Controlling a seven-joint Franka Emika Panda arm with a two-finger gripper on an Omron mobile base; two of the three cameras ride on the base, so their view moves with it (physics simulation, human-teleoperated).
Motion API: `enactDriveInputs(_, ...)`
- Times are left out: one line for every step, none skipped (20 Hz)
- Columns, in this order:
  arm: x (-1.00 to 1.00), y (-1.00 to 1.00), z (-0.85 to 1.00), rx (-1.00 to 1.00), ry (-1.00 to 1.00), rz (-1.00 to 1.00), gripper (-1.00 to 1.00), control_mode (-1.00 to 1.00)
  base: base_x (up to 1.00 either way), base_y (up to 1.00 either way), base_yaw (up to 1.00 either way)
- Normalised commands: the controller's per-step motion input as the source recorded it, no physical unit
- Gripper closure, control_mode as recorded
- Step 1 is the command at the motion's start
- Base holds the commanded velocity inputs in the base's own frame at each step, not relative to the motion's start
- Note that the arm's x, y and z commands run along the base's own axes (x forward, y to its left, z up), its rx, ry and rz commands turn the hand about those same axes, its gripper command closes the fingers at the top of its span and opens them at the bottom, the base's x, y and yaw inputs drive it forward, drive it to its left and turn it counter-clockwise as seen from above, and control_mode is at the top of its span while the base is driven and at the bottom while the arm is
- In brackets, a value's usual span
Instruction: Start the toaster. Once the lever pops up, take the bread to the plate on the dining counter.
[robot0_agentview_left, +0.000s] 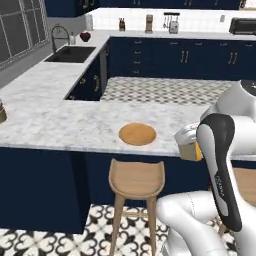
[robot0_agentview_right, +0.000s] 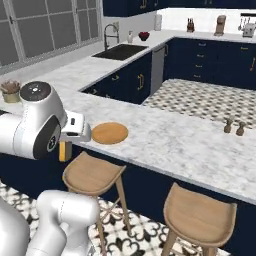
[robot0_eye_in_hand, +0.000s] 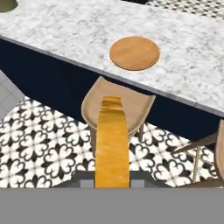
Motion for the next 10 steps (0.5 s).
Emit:
enactDriveInputs(0.0,0.0,0.0,0.0,0.0,0.0,1.0,1.0,0.94,0.84,-0.51)
enactDriveInputs(0.0,0.0,0.0,0.0,0.0,0.0,1.0,1.0,0.93,0.8,-0.51)
enactDriveInputs(0.0,0.0,0.0,0.0,0.0,0.0,1.0,1.0,0.9,0.74,-0.51)
enactDriveInputs(0.0,0.0,0.0,0.0,0.0,0.0,1.0,1.0,0.86,0.73,-0.5)
enactDriveInputs(0.0,0.0,0.0,0.0,0.0,0.0,1.0,1.0,0.82,0.71,-0.48)
enactDriveInputs(0.0,0.0,0.0,0.0,0.0,0.0,1.0,1.0,0.81,0.72,-0.48)
enactDriveInputs(0.0,0.0,0.0,0.0,0.0,0.0,1.0,1.0,0.77,0.72,-0.48)
enactDriveInputs(0.0,0.0,0.0,0.0,0.0,0.0,1.0,1.0,0.72,0.72,-0.48)
enactDriveInputs(0.0,0.0,0.0,0.0,0.0,0.0,1.0,1.0,0.67,0.69,-0.48)
enactDriveInputs(0.0,0.0,0.0,0.0,0.0,0.0,1.0,1.0,0.56,0.65,-0.46)
